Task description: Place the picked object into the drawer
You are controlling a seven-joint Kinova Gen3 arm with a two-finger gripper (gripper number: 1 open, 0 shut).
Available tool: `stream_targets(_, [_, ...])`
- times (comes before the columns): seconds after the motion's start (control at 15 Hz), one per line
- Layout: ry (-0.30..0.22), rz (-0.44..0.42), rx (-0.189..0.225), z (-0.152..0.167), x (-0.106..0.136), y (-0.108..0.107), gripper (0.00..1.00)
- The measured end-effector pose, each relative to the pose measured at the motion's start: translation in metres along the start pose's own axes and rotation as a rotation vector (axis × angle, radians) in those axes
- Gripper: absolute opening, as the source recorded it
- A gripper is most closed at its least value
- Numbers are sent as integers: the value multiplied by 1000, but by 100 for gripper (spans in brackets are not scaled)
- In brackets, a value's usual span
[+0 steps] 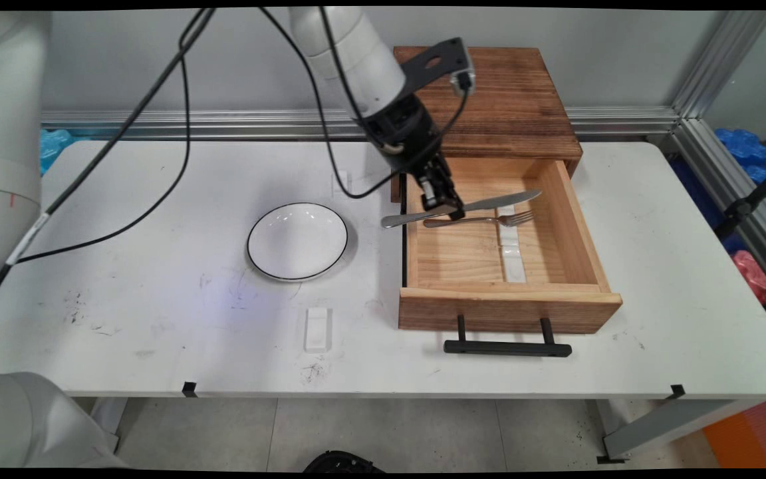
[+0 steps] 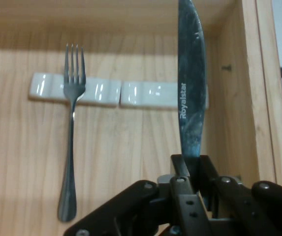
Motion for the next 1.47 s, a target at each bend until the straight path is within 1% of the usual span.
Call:
stream_targets(0.2, [3,10,4,15,16,-3,0])
stream_targets(0.8, [-5,17,1,52,34,-6,0])
stream_targets(1.13, [-15,10,-6,75,36,-5,0])
stream_targets(1.47, [-23,20,-14,97,29,-5,0])
